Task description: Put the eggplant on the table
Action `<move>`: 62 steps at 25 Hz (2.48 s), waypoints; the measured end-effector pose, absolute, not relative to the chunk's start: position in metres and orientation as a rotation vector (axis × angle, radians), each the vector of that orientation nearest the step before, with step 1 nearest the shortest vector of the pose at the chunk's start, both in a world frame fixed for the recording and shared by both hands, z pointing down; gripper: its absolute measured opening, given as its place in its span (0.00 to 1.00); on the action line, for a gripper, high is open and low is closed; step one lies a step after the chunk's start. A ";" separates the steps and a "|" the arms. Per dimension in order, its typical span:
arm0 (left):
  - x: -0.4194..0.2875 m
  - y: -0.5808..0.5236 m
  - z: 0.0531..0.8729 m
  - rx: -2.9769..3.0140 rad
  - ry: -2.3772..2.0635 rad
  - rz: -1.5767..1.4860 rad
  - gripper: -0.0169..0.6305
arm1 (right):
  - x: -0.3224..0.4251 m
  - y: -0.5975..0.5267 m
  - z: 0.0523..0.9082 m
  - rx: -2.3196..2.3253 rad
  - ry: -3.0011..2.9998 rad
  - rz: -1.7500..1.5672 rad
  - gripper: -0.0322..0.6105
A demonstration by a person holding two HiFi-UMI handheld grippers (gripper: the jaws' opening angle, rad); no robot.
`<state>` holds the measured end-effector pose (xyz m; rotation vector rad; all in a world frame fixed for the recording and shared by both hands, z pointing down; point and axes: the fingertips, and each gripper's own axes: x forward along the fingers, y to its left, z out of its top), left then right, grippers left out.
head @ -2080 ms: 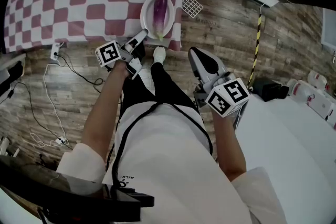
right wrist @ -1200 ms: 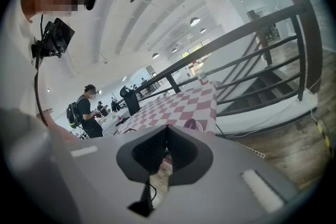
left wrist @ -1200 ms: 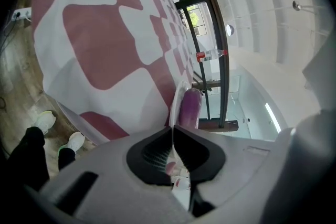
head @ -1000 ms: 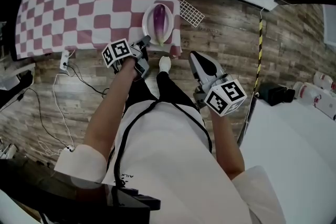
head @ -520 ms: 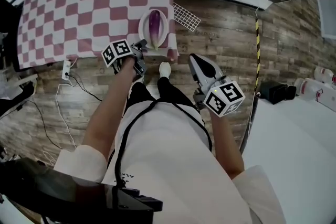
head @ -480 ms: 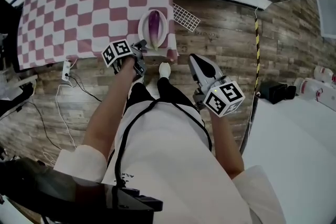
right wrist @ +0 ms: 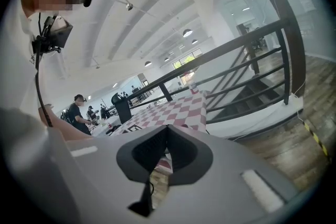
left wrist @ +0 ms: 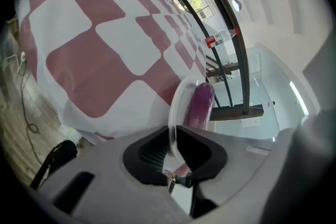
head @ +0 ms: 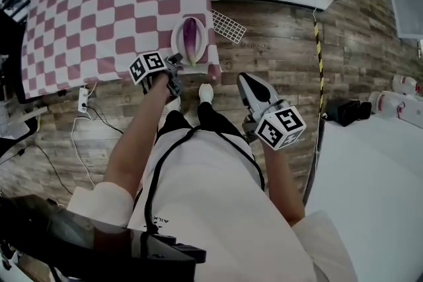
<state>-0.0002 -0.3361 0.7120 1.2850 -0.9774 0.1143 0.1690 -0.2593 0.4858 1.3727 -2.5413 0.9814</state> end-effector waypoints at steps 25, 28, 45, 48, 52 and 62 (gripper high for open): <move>-0.043 -0.313 0.631 1.543 -0.919 0.131 0.10 | 0.127 -0.241 0.457 1.404 -2.596 0.880 0.06; -0.052 -0.313 0.612 1.597 -0.920 0.121 0.07 | 0.116 -0.246 0.452 1.383 -2.619 0.863 0.06; -0.087 -0.311 0.503 1.881 -0.979 0.044 0.04 | 0.090 -0.259 0.424 1.310 -2.693 0.777 0.06; -0.090 -0.308 0.478 1.988 -0.999 0.060 0.04 | 0.088 -0.259 0.418 1.304 -2.701 0.743 0.06; -0.092 -0.303 0.450 2.101 -1.012 0.063 0.04 | 0.087 -0.260 0.415 1.303 -2.699 0.710 0.06; -0.077 -0.296 0.423 2.298 -0.907 0.048 0.04 | 0.091 -0.268 0.411 1.337 -2.688 0.684 0.06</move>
